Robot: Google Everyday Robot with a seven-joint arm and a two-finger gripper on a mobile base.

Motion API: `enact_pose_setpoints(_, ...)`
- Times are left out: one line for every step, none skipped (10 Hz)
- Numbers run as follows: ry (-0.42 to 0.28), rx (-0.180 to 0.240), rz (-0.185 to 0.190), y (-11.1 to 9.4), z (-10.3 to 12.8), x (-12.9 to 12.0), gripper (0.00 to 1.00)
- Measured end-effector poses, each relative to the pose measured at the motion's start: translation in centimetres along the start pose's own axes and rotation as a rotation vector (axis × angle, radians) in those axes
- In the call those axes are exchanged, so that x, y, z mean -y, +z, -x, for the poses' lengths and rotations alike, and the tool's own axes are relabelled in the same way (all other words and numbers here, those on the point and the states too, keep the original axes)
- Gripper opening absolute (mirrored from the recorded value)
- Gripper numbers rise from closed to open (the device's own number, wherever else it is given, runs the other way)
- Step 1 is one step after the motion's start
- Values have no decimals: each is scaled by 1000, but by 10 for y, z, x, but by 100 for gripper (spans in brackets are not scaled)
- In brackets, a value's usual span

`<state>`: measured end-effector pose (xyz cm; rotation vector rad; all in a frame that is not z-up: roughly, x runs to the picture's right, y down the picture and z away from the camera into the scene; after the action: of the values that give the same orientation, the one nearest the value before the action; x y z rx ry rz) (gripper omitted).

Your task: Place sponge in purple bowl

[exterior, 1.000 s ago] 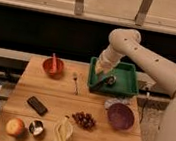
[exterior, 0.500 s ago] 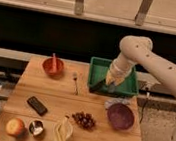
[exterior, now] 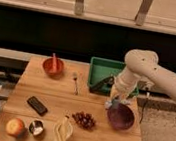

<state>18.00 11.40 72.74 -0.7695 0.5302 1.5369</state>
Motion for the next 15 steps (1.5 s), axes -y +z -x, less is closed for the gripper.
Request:
enact_pose_setpoints(28,-33,-8,10,-12,7,0)
enact_pose_setpoints(55,-66,-19,19,-21,12,0)
enact_pose_setpoints(81,-94,-25,28,-29,18,0)
enact_pose_setpoints(121,-116,-32,34,-40,31,3)
enact_pose_setpoints(146,-127,-36,38,-47,40,9)
enact_pose_setpoints(168,-134,-37,41,-52,42,21)
enact_pose_setpoints(181,-136,-38,42,-54,43,31)
enact_pose_setpoints(194,-132,-40,43,-55,46,41)
enact_pose_setpoints(200,-127,-44,42,-55,47,51)
enact_pose_setpoints(200,-122,-53,44,-51,47,61)
enact_pose_setpoints(196,-118,-65,45,-46,47,71)
enact_pose_setpoints(193,-112,-77,45,-40,48,78)
enact_pose_setpoints(192,-103,-84,45,-32,49,80)
enact_pose_setpoints(188,-95,-94,44,-27,50,80)
enact_pose_setpoints(188,-88,-107,43,-24,49,80)
